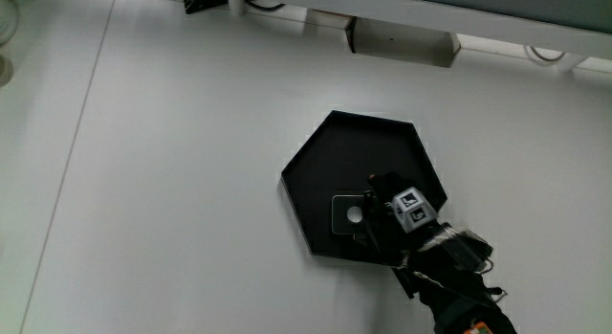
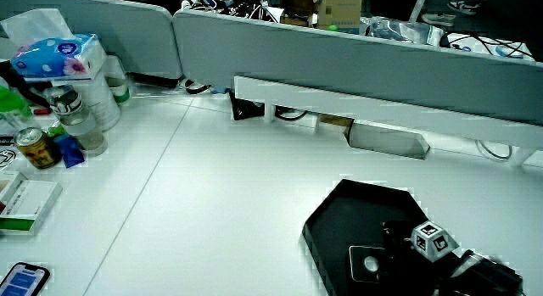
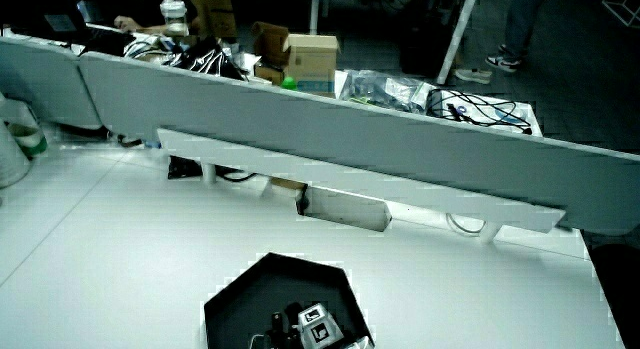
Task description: Place speaker into plate
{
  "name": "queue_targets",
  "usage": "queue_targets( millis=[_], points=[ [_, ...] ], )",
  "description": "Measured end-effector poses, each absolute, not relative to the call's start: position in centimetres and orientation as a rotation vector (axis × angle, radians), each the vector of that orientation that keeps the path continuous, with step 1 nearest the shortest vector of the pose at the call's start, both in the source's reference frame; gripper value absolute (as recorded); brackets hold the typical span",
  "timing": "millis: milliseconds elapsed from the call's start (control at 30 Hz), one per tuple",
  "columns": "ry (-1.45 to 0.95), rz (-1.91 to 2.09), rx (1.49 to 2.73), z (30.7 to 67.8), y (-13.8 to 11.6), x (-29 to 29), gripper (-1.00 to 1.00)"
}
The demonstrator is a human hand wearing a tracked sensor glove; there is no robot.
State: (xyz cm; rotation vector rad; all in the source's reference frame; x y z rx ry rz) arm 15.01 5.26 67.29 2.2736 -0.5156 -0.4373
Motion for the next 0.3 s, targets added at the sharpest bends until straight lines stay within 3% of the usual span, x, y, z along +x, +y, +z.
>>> queue_targets(
  millis=[100,300],
  points=[
    [-0.398,-0.265,2.420,64.6,5.2,17.3,-1.00],
    [-0.294,0.027,2.450,64.3,6.6,22.1,-1.00]
  ],
)
